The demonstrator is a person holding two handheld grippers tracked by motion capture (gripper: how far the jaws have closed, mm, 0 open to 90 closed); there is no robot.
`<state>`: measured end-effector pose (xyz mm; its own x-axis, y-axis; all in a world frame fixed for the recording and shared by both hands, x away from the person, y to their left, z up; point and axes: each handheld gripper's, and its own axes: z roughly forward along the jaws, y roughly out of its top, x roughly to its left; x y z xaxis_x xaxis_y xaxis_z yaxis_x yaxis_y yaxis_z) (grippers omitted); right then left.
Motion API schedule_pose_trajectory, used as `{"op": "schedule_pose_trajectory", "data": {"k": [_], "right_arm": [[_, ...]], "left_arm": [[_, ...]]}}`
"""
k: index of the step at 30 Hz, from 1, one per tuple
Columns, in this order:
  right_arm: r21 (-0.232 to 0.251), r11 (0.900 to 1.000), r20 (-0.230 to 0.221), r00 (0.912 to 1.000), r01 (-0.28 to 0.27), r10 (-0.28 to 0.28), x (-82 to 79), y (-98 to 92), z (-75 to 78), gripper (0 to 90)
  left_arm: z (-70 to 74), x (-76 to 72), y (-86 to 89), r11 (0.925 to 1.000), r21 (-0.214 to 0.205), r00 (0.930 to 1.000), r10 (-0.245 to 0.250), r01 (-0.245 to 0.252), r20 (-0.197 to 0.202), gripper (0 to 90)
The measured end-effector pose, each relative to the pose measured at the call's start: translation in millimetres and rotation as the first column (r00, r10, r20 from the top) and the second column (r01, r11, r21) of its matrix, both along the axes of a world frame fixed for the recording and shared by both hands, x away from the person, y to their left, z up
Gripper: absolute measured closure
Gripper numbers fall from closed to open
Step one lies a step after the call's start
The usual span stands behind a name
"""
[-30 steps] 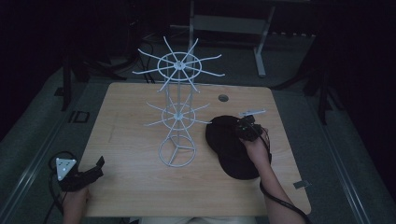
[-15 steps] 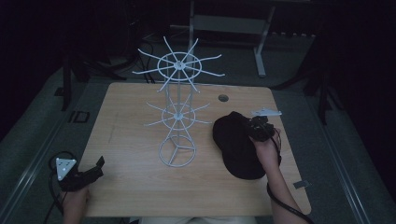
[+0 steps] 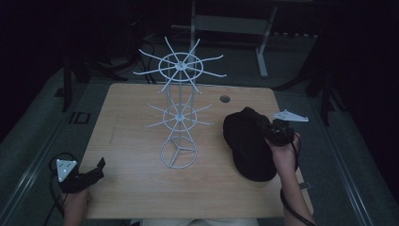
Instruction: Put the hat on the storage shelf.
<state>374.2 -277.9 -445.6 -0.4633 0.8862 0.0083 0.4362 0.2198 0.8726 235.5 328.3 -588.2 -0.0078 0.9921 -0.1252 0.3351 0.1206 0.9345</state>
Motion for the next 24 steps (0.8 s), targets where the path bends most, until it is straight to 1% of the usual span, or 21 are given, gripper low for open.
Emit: {"op": "schedule_pose_trajectory", "data": {"k": [3, 7, 11, 15, 18, 20, 24], "right_arm": [[0.025, 0.9997, 0.022, 0.9997, -0.008, 0.008, -7.3, -4.5, 11.9, 84.3], [0.050, 0.9985, 0.070, 0.9973, -0.024, 0.021, -19.8, -8.3, 31.0, 84.3], [0.063, 0.9969, 0.117, 0.9924, -0.046, 0.038, -32.6, -9.7, 48.3, 84.2], [0.094, 0.9930, 0.156, 0.9862, -0.071, 0.056, -45.2, -11.5, 65.0, 84.2], [0.104, 0.9904, 0.191, 0.9792, -0.091, 0.070, -54.5, -12.6, 80.0, 84.2], [0.110, 0.9885, 0.218, 0.9729, -0.103, 0.077, -61.2, -13.0, 91.3, 84.2], [0.131, 0.9821, 0.276, 0.9563, -0.136, 0.095, -73.5, -14.9, 114.4, 84.2]], "left_arm": [[0.0, 0.0, -0.2, 1.0000, 0.001, 1.0000, 0.000, 0.000, 0.001, 1.5], [0.0, 0.1, -0.1, 1.0000, 0.001, 1.0000, 0.001, -0.001, 0.000, 1.4], [0.0, 0.1, 0.0, 1.0000, 0.001, 1.0000, 0.001, -0.001, -0.002, 1.4], [0.0, 0.2, 0.0, 1.0000, 0.000, 1.0000, 0.002, -0.002, -0.002, 1.4], [0.0, 0.0, 0.2, 1.0000, -0.002, 1.0000, 0.002, -0.002, 0.000, 1.4], [0.0, 0.0, 0.2, 1.0000, -0.001, 1.0000, 0.002, -0.002, -0.001, 1.5], [0.0, 0.1, -0.1, 1.0000, 0.001, 1.0000, 0.001, -0.001, -0.001, 1.4]]}}
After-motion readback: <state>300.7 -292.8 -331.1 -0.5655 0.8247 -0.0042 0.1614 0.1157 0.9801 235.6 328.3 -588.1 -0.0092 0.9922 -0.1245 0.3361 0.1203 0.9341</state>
